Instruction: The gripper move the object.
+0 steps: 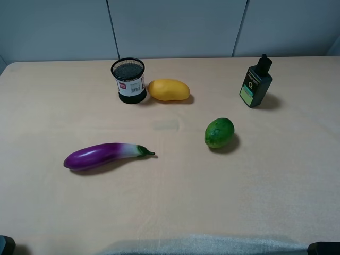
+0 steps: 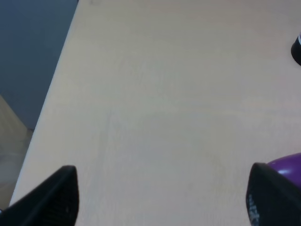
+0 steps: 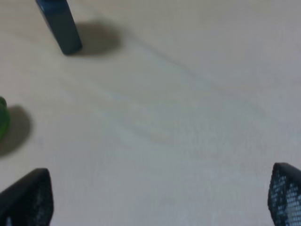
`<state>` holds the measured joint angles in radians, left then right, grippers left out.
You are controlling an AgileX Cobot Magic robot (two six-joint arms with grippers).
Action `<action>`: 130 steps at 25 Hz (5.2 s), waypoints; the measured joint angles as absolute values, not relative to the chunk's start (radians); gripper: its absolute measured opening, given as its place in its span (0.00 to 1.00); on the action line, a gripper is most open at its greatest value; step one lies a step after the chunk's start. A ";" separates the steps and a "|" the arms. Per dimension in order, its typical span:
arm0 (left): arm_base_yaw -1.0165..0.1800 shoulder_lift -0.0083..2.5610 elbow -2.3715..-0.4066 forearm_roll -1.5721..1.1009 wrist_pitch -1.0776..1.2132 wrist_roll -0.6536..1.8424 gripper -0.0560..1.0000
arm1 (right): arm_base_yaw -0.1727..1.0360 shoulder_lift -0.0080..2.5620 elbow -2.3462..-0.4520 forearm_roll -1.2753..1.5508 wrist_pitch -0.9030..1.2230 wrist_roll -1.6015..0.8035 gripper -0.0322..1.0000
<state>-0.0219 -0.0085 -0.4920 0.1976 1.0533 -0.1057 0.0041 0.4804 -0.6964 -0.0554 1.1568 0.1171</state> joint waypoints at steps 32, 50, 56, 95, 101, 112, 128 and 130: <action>-0.022 -0.009 -0.492 0.197 1.052 -0.106 0.80 | 0.042 1.327 -1.068 0.058 1.051 0.012 0.70; -0.022 -0.009 -0.492 0.197 1.052 -0.106 0.80 | 0.205 1.762 -1.502 0.049 1.127 -0.055 0.70; -0.022 -0.009 -0.492 0.196 1.052 -0.106 0.80 | 0.205 1.838 -1.504 0.049 1.118 -0.089 0.70; -0.022 -0.009 -0.492 0.196 1.052 -0.106 0.80 | 0.205 2.102 -1.505 0.053 0.914 -0.131 0.70; -0.022 -0.009 -0.492 0.196 1.052 -0.106 0.80 | 0.205 2.102 -1.505 0.053 0.914 -0.131 0.70; -0.022 -0.009 -0.491 0.196 1.052 -0.106 0.80 | 0.205 2.102 -1.505 0.037 0.913 -0.149 0.51; -0.022 -0.009 -0.491 0.196 1.052 -0.106 0.80 | 0.205 2.102 -1.507 0.000 0.908 -0.149 0.32; -0.022 -0.009 -0.491 0.196 1.052 -0.106 0.80 | 0.205 2.102 -1.507 0.000 0.908 -0.149 0.32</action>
